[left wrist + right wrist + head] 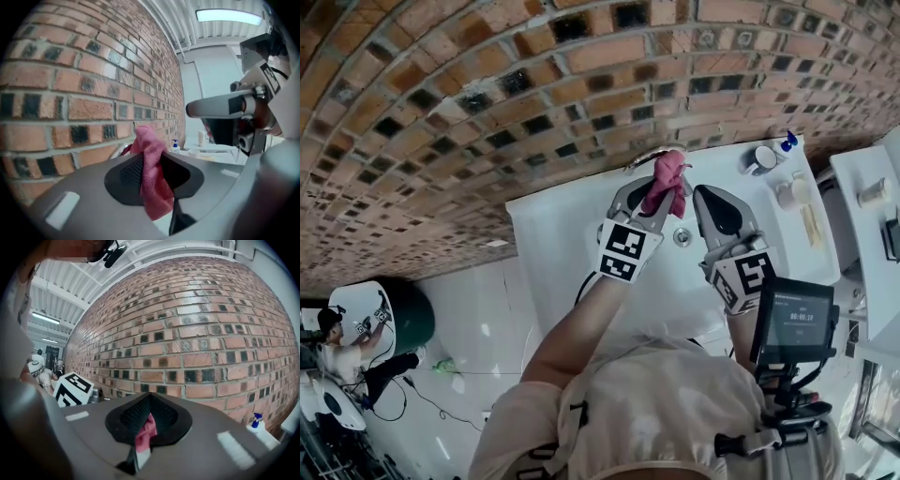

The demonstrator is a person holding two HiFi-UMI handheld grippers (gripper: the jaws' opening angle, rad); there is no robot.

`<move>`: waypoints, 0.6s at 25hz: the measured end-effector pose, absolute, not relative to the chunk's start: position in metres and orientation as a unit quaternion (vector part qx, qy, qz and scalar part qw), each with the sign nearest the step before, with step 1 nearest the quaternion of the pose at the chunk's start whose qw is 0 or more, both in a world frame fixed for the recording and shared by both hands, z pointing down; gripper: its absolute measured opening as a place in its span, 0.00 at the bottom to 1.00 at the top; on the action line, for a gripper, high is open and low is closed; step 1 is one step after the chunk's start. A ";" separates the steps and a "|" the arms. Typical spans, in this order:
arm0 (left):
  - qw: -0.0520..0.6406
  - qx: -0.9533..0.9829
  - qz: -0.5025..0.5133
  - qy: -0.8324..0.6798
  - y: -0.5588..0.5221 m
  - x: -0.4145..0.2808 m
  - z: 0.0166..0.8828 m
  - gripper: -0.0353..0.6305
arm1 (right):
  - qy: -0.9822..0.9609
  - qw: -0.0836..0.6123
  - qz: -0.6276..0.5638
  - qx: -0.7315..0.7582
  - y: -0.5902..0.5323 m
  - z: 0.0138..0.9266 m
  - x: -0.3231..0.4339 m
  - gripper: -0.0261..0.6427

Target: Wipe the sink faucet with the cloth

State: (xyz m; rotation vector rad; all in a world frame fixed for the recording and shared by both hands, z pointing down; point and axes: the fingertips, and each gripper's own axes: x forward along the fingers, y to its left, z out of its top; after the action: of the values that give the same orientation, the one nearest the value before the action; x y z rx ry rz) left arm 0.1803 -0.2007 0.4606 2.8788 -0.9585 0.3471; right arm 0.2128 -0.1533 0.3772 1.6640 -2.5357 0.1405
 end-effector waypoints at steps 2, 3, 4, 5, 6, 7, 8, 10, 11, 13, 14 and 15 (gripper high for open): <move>0.021 0.939 0.090 -0.331 -0.194 0.159 0.433 0.20 | -0.840 0.051 0.039 0.539 -0.152 0.371 0.199 0.03; 0.010 0.937 0.079 -0.340 -0.191 0.147 0.419 0.20 | -0.844 0.051 0.036 0.533 -0.151 0.368 0.190 0.03; 0.001 0.935 0.068 -0.349 -0.188 0.135 0.406 0.20 | -0.848 0.051 0.034 0.526 -0.150 0.366 0.180 0.03; -0.005 0.932 0.056 -0.358 -0.185 0.122 0.393 0.20 | -0.852 0.051 0.032 0.519 -0.148 0.364 0.170 0.03; -0.007 0.929 0.044 -0.367 -0.182 0.109 0.382 0.20 | -0.857 0.052 0.031 0.512 -0.146 0.362 0.161 0.03; -0.005 0.926 0.031 -0.376 -0.179 0.096 0.373 0.20 | -0.861 0.053 0.029 0.505 -0.144 0.361 0.152 0.03; 0.000 0.923 0.020 -0.383 -0.176 0.084 0.367 0.20 | -0.865 0.054 0.027 0.498 -0.142 0.359 0.144 0.03; 0.012 0.916 0.013 -0.400 -0.169 0.056 0.364 0.20 | -0.871 0.056 0.022 0.487 -0.139 0.357 0.129 0.03; 0.016 0.912 0.016 -0.410 -0.165 0.040 0.366 0.20 | -0.873 0.057 0.019 0.483 -0.137 0.357 0.120 0.03; 0.026 0.901 0.030 -0.433 -0.155 0.003 0.379 0.20 | -0.876 0.061 0.012 0.478 -0.132 0.357 0.100 0.03; 0.033 0.894 0.039 -0.444 -0.147 -0.016 0.389 0.20 | -0.878 0.063 0.010 0.474 -0.128 0.357 0.088 0.03; 0.041 0.888 0.049 -0.455 -0.139 -0.032 0.400 0.20 | -0.881 0.064 0.008 0.469 -0.124 0.358 0.077 0.03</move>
State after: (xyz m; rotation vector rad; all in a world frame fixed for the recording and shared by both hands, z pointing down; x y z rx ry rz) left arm -0.0322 -0.1392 0.4003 2.7200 -1.3920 0.1497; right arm 0.0775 -0.1242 0.3576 1.4170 -2.6602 0.0256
